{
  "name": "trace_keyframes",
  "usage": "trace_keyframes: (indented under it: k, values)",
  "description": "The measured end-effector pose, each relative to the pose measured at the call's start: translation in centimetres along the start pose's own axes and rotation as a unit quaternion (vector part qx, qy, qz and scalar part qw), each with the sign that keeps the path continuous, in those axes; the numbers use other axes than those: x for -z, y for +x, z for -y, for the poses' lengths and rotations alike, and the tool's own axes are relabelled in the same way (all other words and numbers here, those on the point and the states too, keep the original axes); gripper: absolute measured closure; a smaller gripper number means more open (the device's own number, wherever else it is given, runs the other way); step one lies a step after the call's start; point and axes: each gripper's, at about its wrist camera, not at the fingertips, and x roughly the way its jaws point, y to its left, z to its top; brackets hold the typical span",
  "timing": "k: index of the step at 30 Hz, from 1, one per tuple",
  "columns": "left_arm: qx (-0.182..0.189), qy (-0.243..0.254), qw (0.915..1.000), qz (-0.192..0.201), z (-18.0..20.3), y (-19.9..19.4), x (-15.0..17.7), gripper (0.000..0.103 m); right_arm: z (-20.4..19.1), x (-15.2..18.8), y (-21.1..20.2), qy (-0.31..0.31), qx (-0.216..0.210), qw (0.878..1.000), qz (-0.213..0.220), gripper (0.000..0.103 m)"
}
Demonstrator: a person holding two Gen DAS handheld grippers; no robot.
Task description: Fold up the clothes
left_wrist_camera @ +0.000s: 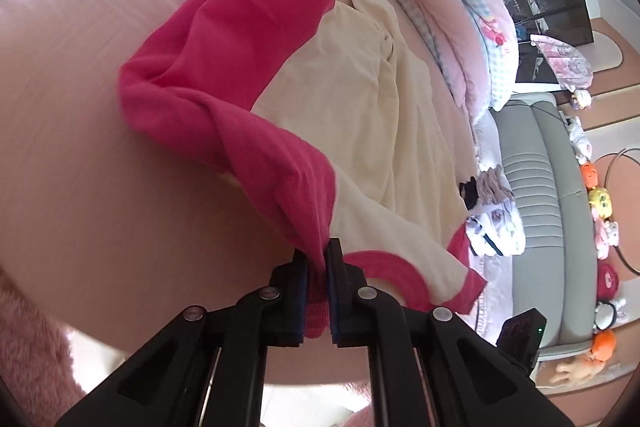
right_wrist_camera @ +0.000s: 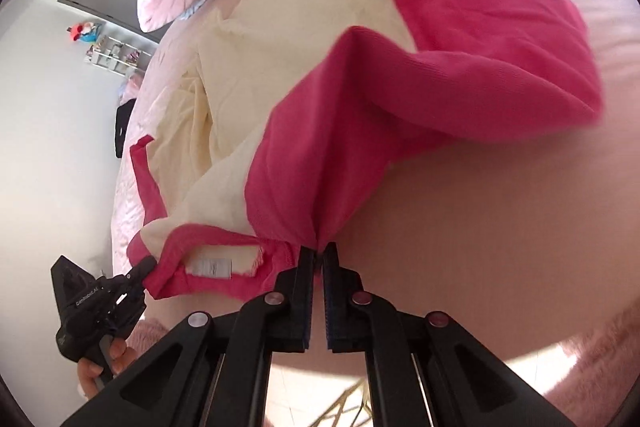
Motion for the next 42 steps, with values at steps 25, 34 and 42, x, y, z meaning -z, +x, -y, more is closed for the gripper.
trace_keyframes:
  k: [25, 34, 42]
  values:
    - [0.019, 0.0, 0.9996, 0.021, 1.1, -0.5, 1.2, 0.098, -1.1, -1.4, 0.2, 0.015, -0.081, 0.995, 0.048, 0.1]
    - [-0.024, -0.023, 0.9994, -0.012, -0.6, -2.4, 4.0, 0.098, 4.2, 2.6, -1.7, 0.057, -0.018, 0.998, -0.012, 0.1]
    - [-0.012, -0.076, 0.9961, -0.043, -3.9, -2.0, 5.6, 0.08, 6.6, 4.2, -1.1, 0.088, -0.027, 0.996, -0.02, 0.072]
